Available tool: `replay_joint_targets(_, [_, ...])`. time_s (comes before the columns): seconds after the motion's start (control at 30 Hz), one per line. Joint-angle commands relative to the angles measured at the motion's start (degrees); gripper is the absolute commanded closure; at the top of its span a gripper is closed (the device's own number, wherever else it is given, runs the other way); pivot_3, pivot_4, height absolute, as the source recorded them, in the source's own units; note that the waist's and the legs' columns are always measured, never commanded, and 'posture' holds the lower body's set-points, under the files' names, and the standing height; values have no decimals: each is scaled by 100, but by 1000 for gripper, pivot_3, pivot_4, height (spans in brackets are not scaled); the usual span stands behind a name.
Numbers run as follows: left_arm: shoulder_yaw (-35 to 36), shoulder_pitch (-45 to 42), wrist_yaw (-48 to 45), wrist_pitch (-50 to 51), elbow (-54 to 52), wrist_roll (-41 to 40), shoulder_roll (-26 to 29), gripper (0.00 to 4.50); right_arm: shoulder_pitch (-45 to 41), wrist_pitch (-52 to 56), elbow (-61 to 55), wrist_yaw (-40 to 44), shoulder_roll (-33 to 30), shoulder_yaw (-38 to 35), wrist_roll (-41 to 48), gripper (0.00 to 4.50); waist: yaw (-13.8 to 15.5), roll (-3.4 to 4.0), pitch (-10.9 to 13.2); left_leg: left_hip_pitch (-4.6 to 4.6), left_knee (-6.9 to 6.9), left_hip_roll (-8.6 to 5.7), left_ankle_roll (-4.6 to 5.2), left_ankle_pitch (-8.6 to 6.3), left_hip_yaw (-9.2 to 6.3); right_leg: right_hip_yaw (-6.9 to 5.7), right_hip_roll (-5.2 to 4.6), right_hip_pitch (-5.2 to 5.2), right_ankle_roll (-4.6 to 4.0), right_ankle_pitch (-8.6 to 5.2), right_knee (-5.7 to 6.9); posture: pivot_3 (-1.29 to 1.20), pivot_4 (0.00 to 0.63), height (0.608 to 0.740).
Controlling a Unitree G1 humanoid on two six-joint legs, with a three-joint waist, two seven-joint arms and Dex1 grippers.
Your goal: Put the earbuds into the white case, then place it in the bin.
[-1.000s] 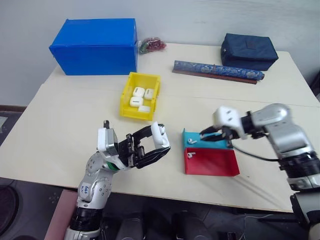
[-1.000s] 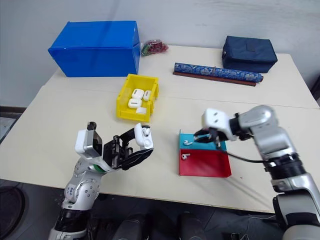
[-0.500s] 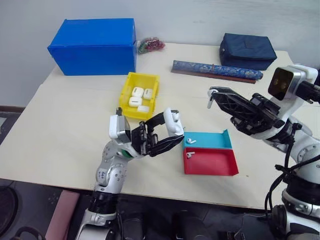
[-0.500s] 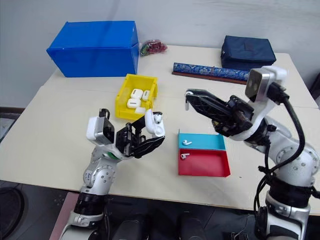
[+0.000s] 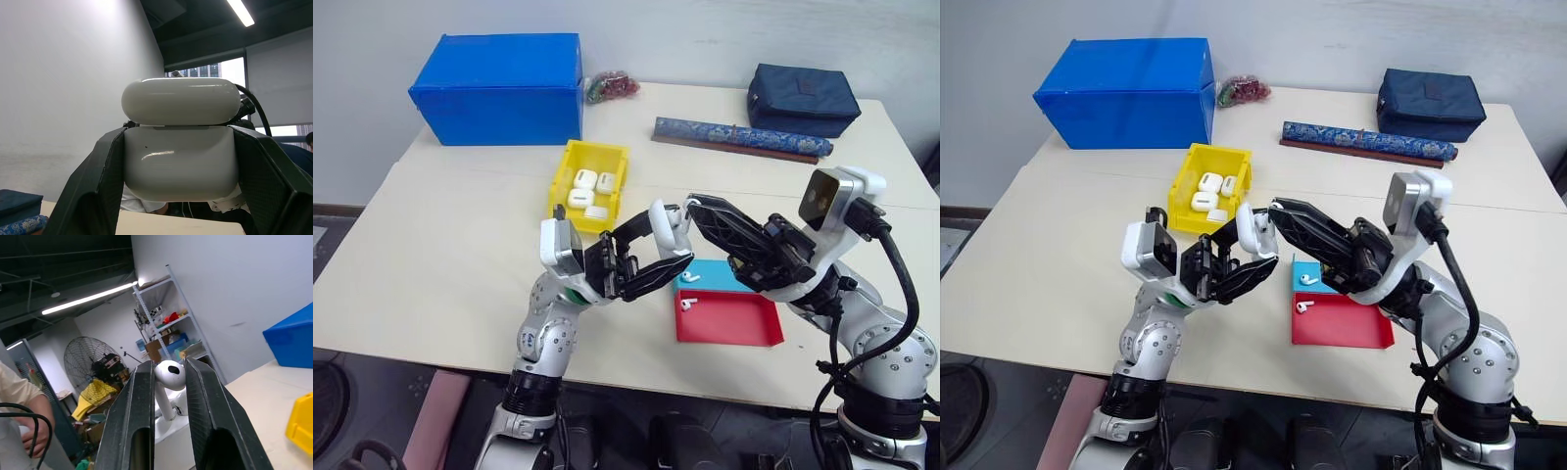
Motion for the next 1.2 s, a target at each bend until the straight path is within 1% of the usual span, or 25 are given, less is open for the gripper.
replay_joint_targets(0.03, [-79, 49, 72, -102, -232, 14, -99, 1689, 75, -169, -278, 90, -24, 87, -19, 4041, -8, 0, 0, -8, 3, 0, 0, 1, 0, 1, 0, -10, 0, 0, 4, 0, 150, 740])
replay_joint_targets(0.13, [-122, 29, 120, -122, -216, 24, -153, 1689, 157, -226, -310, 124, -49, 153, -31, 4041, -1, 0, 0, -27, 10, 0, -3, 5, 0, 2, 0, -36, 0, 0, 31, 0, 150, 740])
replay_joint_targets(0.33, [-120, -20, 217, -250, -130, 102, -288, 1689, 347, -268, -358, 236, -169, 216, -77, 4041, 0, 0, 0, -30, 9, -1, -4, 7, 0, 2, 0, -39, 0, 0, 31, 0, 150, 740])
replay_joint_targets(0.43, [-126, -38, 249, -276, -137, 123, -317, 1689, 471, -323, -358, 377, -255, 274, -270, 4041, 1, 0, 0, -29, 9, -1, -4, 7, 0, 2, 0, -39, 0, 0, 31, 0, 150, 740])
replay_joint_targets(0.63, [-150, -67, 276, -244, -197, 128, -329, 1689, 611, -698, -318, 512, -266, 436, -998, 4041, 0, 0, 0, -29, 10, -1, -5, 9, 0, 3, 1, -40, 0, 0, 31, 0, 150, 740])
replay_joint_targets(0.67, [-152, -76, 285, -233, -210, 127, -330, 1689, 626, -488, -318, 607, -424, 506, -816, 4041, 1, 0, 0, -29, 10, -1, -5, 9, 0, 3, 1, -40, 0, 0, 31, 0, 150, 740])
replay_joint_targets(0.7, [-150, -85, 293, -222, -221, 124, -331, 1689, 618, -547, -358, 754, -536, 588, -1046, 4041, 1, 0, 0, -29, 10, -1, -5, 9, 0, 3, 1, -40, 0, 0, 31, 0, 150, 740])
replay_joint_targets(0.73, [-145, -94, 297, -211, -228, 118, -331, 1689, 628, -433, -372, 796, -622, 645, -913, 4041, 2, 0, 0, -29, 10, -3, -4, 9, 0, 4, 1, -40, 0, 0, 32, 0, 150, 740])
replay_joint_targets(0.77, [-143, -105, 295, -202, -228, 114, -332, 1689, 619, -539, -392, 850, -621, 685, -1037, 4041, 4, 0, 0, -30, 10, -3, -4, 9, 0, 4, 1, -40, 0, 0, 31, 0, 150, 740])
replay_joint_targets(0.83, [-135, -122, 279, -185, -226, 103, -333, 1689, 615, -566, -415, 883, -634, 739, -965, 4041, 5, -1, 0, -29, 9, -2, -4, 9, 0, 4, 1, -40, 0, 0, 30, 0, 150, 740])
replay_joint_targets(0.93, [-108, -150, 251, -161, -211, 78, -317, 1689, 585, -769, -449, 910, -580, 772, -1216, 4041, 2, -1, 0, -29, 10, -2, -4, 9, 0, 4, 1, -41, 0, 0, 30, 0, 150, 740])
replay_joint_targets(1.07, [-59, -163, 175, -161, -126, 64, -282, 1689, 531, -1000, -420, 715, -419, 695, -1353, 4041, 2, -1, 0, -28, 11, -2, -6, 10, 0, 4, 1, -41, 0, 0, 30, 0, 150, 740])
replay_joint_targets(1.13, [-22, -145, 132, -154, -90, 68, -245, 1689, 551, -980, -418, 646, -437, 604, -1188, 4041, 3, -1, 0, -28, 12, -2, -6, 10, 0, 5, 1, -41, 0, 0, 31, 0, 150, 740])
replay_joint_targets(1.2, [34, -97, 79, -144, -65, 75, -165, 1689, 688, -1078, -475, 535, -428, 332, -972, 4041, 4, -1, 0, -28, 11, -2, -6, 11, 0, 4, 1, -41, 0, 0, 31, 0, 150, 740])
